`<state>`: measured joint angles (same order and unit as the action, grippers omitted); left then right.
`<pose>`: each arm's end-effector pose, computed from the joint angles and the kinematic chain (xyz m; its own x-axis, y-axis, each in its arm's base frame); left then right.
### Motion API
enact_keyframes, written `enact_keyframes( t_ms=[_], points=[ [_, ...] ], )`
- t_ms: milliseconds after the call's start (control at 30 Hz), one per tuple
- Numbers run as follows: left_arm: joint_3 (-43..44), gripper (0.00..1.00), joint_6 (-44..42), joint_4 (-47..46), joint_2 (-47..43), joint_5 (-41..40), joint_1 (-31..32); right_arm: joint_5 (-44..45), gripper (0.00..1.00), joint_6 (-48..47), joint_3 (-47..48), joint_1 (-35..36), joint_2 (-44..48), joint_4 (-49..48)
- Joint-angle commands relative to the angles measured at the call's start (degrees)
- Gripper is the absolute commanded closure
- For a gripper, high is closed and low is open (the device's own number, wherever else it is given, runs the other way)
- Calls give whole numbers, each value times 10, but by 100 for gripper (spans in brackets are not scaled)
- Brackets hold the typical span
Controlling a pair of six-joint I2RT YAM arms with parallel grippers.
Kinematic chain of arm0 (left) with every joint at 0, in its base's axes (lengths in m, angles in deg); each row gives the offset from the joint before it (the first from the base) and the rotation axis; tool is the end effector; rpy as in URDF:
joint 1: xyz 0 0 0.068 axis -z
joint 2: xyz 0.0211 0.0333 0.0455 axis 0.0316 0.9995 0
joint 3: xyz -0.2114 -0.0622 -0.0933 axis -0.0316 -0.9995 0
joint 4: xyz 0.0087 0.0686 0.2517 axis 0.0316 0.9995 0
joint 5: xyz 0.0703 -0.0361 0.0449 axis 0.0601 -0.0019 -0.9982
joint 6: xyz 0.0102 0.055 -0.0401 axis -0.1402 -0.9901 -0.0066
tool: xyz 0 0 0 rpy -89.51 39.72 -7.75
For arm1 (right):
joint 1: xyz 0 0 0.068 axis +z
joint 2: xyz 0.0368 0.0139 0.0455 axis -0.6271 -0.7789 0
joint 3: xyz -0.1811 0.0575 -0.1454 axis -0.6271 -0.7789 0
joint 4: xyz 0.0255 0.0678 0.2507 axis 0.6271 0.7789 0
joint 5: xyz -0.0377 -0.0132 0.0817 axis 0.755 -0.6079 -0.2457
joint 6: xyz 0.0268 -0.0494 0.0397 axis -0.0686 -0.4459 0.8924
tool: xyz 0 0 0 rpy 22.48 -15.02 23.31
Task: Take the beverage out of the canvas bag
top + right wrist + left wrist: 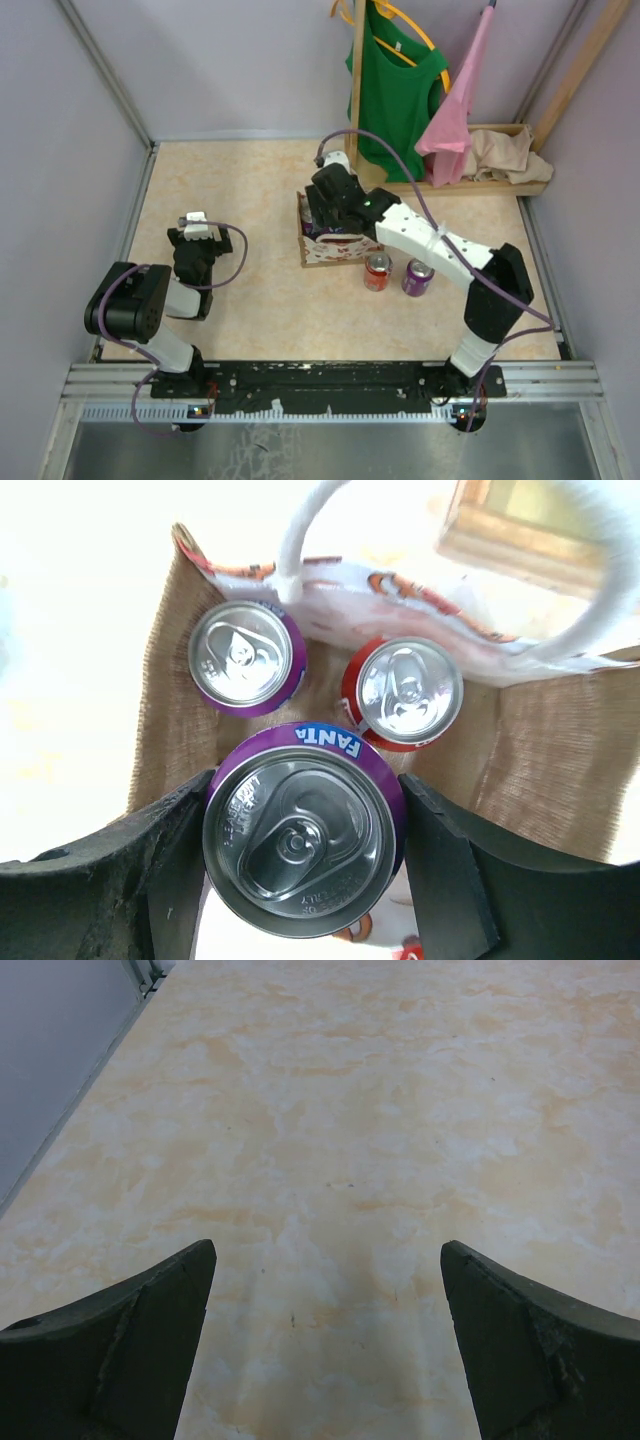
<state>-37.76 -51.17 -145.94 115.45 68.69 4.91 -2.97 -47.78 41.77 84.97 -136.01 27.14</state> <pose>0.2607 -0.0161 0.1065 -0.0769 0.0823 -0.9936 -0.1389 0.9860 0.0924 0.2815 0.2654 0.2550 -0.6417 -0.1978 -0.7410 -0.3083 0.9512 0.0131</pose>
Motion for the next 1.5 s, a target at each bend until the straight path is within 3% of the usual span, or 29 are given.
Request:
enact_keyframes(
  t_ms=[0, 400, 700, 933, 1167, 1467],
  points=[
    [-4, 0, 6, -25, 4, -4, 0, 56, 100, -33, 59, 5, 77, -49],
    [-4, 0, 6, -25, 4, -4, 0, 91, 100, -64, 26, 5, 238, -77],
    [-4, 0, 6, -25, 5, -4, 0, 156, 100, -59, -6, 5, 324, -1],
    [-3, 0, 6, -25, 4, -4, 0, 134, 100, -9, -93, 24, 384, 57],
    [-4, 0, 5, -25, 4, -4, 0, 166, 100, 34, -172, 129, 392, 50],
    [-4, 0, 6, -25, 4, -4, 0, 85, 100, 25, -244, 145, 315, -64]
  ],
)
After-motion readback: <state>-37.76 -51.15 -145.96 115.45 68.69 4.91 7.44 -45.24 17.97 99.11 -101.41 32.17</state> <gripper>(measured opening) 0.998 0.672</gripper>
